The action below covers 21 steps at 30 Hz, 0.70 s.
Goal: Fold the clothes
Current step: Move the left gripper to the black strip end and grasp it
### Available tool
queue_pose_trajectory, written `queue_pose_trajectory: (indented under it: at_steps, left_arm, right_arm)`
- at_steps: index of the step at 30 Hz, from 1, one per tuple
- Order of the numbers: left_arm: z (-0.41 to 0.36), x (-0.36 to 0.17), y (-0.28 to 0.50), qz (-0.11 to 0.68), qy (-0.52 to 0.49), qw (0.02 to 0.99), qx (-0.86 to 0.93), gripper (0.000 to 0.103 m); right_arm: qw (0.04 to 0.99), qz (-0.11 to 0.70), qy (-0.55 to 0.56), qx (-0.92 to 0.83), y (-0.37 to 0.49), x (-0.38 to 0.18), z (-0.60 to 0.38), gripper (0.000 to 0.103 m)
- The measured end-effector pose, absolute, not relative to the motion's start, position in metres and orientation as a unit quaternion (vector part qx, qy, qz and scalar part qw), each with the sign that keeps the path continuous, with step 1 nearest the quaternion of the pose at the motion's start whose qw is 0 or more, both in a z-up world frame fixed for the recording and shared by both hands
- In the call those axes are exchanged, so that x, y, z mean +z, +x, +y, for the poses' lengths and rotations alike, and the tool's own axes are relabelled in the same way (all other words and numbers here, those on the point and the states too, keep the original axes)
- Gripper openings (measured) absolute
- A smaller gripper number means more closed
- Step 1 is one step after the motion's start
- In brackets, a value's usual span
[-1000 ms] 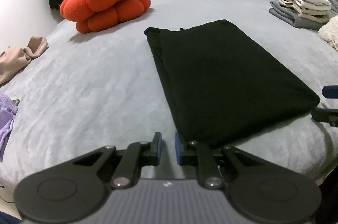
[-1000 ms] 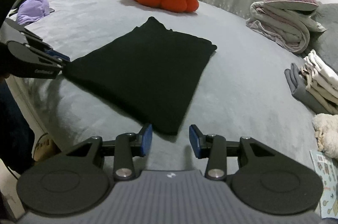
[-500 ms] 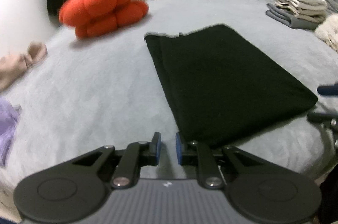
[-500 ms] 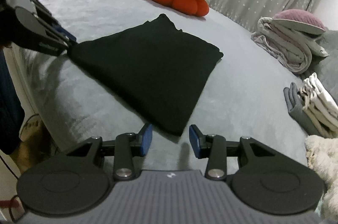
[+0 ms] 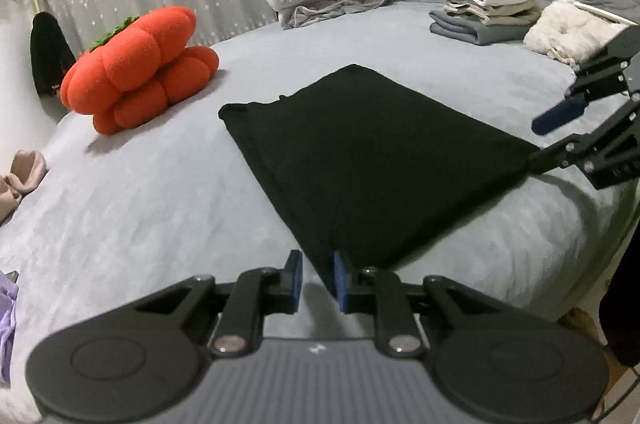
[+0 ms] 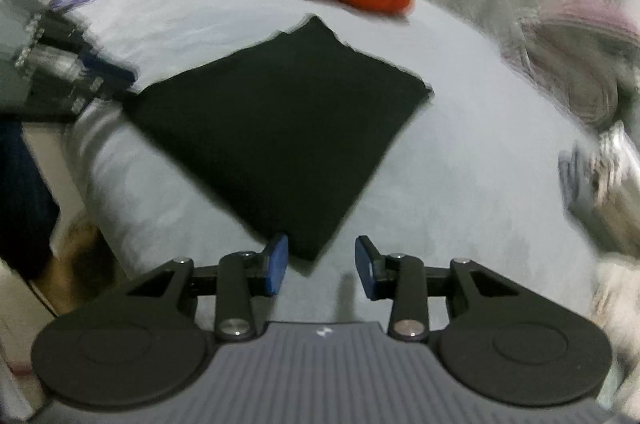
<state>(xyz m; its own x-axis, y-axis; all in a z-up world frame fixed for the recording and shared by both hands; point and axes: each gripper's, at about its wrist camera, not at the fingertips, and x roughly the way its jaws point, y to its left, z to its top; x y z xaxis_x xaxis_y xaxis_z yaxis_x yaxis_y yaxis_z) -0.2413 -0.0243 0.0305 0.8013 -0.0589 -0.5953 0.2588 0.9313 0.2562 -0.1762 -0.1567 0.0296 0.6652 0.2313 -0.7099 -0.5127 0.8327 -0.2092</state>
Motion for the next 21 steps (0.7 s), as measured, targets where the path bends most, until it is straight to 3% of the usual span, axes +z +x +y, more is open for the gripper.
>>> queue_pose_trajectory:
  at_steps: [3, 21]
  left_arm:
    - [-0.03, 0.026, -0.241, 0.303, 0.188, 0.931, -0.074, 0.021]
    - [-0.062, 0.021, -0.259, 0.228, 0.328, 0.91, -0.107, 0.025]
  right_arm:
    - [0.89, 0.394, -0.137, 0.186, -0.166, 0.032, -0.159, 0.039]
    - [0.865, 0.475, -0.049, 0.152, -0.139, 0.046, -0.165, 0.043]
